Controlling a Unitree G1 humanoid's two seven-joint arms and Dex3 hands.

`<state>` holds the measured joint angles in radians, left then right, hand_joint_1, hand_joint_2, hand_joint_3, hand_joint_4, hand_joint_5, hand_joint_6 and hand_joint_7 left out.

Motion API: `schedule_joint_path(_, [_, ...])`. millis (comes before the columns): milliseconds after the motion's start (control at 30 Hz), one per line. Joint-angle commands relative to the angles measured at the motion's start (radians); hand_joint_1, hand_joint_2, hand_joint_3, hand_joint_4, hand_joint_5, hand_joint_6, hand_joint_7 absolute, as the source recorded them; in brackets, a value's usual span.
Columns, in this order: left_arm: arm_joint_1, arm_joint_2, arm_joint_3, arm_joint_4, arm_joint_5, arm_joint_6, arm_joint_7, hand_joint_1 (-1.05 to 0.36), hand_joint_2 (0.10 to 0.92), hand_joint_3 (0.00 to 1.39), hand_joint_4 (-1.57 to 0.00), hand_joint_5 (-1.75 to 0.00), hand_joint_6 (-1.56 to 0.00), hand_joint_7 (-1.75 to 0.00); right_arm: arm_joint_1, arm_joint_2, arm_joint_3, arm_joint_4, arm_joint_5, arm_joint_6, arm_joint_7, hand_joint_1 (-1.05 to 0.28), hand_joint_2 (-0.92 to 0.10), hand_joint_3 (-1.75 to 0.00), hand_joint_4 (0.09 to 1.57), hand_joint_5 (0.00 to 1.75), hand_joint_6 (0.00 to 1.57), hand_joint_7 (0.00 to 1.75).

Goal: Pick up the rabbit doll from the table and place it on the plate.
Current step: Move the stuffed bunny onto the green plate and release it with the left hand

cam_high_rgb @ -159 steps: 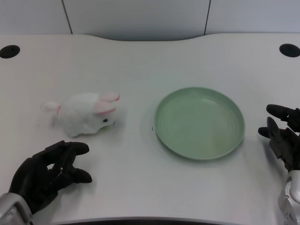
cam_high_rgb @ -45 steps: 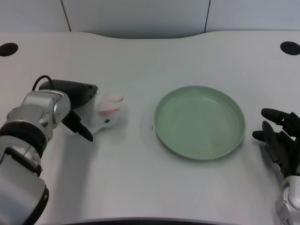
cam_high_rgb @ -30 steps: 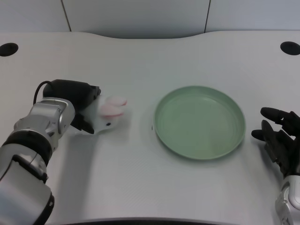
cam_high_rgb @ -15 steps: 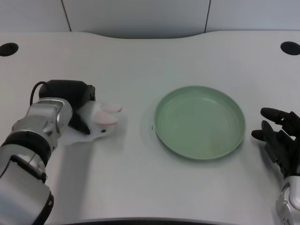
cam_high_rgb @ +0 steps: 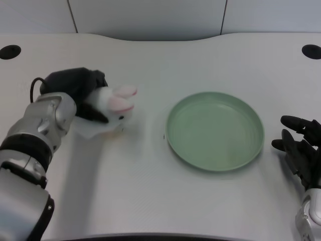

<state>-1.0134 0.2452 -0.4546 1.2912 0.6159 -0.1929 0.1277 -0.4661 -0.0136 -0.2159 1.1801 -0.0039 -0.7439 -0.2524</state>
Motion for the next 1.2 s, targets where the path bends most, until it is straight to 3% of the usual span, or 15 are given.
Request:
schedule_joint_path(33, [-0.072, 0.009, 0.012, -0.027, -0.009, -0.009, -0.015, -0.25, 0.779, 0.2, -0.65, -1.54, -0.64, -1.39, -0.006, -0.014, -0.001, 0.006, 0.002, 0.015, -0.006, -0.17, -0.92, -0.26, 0.75, 0.87, 0.74, 0.7])
schedule_joint_path(67, [-0.086, 0.0, 0.014, -0.031, -0.011, -0.01, -0.019, -0.23, 0.779, 0.22, -0.63, -1.49, -0.63, -1.42, -0.008, -0.017, -0.001, 0.011, 0.003, 0.016, -0.001, -0.19, -0.92, -0.26, 0.76, 0.87, 0.74, 0.7])
schedule_joint_path(167, [-0.113, -0.03, 0.012, -0.038, -0.011, -0.012, -0.029, -0.21, 0.7, 0.47, -0.7, -1.72, -0.57, -1.71, -0.009, -0.018, -0.001, 0.018, 0.002, 0.015, 0.0, -0.21, -0.92, -0.23, 0.8, 0.87, 0.75, 0.69])
schedule_joint_path(267, [-0.129, -0.062, -0.002, -0.042, 0.001, -0.02, -0.034, -0.23, 0.587, 0.75, -0.76, -1.74, -0.59, -1.74, -0.011, -0.013, 0.003, 0.016, -0.007, 0.022, -0.019, -0.2, -0.92, -0.23, 0.81, 0.85, 0.76, 0.69])
schedule_joint_path(300, [-0.137, -0.08, -0.013, -0.044, 0.01, -0.017, -0.035, -0.25, 0.525, 0.79, -0.79, -1.56, -0.69, -1.51, -0.012, -0.01, 0.002, 0.014, -0.004, 0.025, -0.015, -0.19, -0.92, -0.23, 0.8, 0.84, 0.75, 0.69])
schedule_joint_path(367, [-0.147, -0.101, -0.027, -0.044, 0.02, -0.012, -0.035, -0.27, 0.505, 0.76, -0.88, -1.23, -0.84, -1.14, -0.012, -0.007, 0.0, 0.012, 0.001, 0.03, -0.007, -0.19, -0.92, -0.24, 0.78, 0.84, 0.74, 0.69])
schedule_joint_path(467, [-0.165, -0.154, -0.045, -0.033, 0.028, 0.0, -0.044, -0.28, 0.544, 0.62, -0.84, -1.13, -0.88, -0.84, -0.008, 0.003, 0.004, 0.006, -0.004, 0.041, -0.016, -0.21, -0.92, -0.25, 0.79, 0.85, 0.74, 0.69])
schedule_joint_path(533, [-0.173, -0.189, -0.052, -0.024, 0.03, 0.004, -0.037, -0.27, 0.567, 0.59, -0.74, -1.49, -0.7, -1.28, -0.004, 0.01, 0.008, 0.001, -0.01, 0.039, -0.024, -0.2, -0.92, -0.26, 0.78, 0.85, 0.73, 0.69])
schedule_joint_path(600, [-0.178, -0.224, -0.054, -0.014, 0.026, 0.004, -0.032, -0.26, 0.531, 0.66, -0.71, -1.64, -0.63, -1.49, 0.0, 0.016, 0.012, -0.002, -0.015, 0.037, -0.032, -0.18, -0.92, -0.27, 0.76, 0.84, 0.73, 0.69])
schedule_joint_path(700, [-0.178, -0.269, -0.054, 0.0, 0.021, -0.012, -0.024, -0.24, 0.451, 0.84, -0.7, -1.73, -0.56, -1.7, 0.003, 0.015, 0.014, 0.004, -0.012, 0.023, -0.021, -0.18, -0.92, -0.26, 0.76, 0.84, 0.73, 0.69])
schedule_joint_path(833, [-0.175, -0.31, -0.055, 0.008, 0.02, -0.042, -0.01, -0.24, 0.395, 0.94, -0.72, -1.66, -0.59, -1.64, 0.003, 0.017, 0.016, 0.0, -0.012, 0.022, -0.026, -0.18, -0.92, -0.26, 0.76, 0.83, 0.74, 0.68])
schedule_joint_path(933, [-0.175, -0.339, -0.054, 0.017, 0.016, -0.059, -0.021, -0.25, 0.412, 0.96, -0.72, -1.69, -0.58, -1.67, -0.002, 0.016, 0.01, 0.007, -0.002, 0.019, -0.016, -0.17, -0.92, -0.27, 0.76, 0.83, 0.73, 0.68])
schedule_joint_path(1033, [-0.177, -0.362, -0.063, 0.027, 0.025, -0.05, -0.028, -0.27, 0.493, 0.83, -0.77, -1.35, -0.67, -1.38, -0.005, 0.012, 0.007, 0.013, 0.003, 0.028, -0.009, -0.18, -0.92, -0.27, 0.76, 0.84, 0.74, 0.67])
schedule_joint_path(1133, [-0.175, -0.373, -0.069, 0.036, 0.032, -0.038, -0.026, -0.26, 0.519, 0.76, -0.73, -1.51, -0.64, -1.45, -0.006, 0.012, 0.005, 0.012, 0.005, 0.025, -0.003, -0.17, -0.92, -0.27, 0.76, 0.83, 0.74, 0.67])
schedule_joint_path(1200, [-0.174, -0.377, -0.072, 0.042, 0.034, -0.03, -0.031, -0.27, 0.56, 0.66, -0.74, -1.39, -0.68, -1.28, -0.007, 0.007, 0.007, 0.02, -0.001, 0.023, -0.005, -0.16, -0.92, -0.27, 0.75, 0.83, 0.74, 0.67])
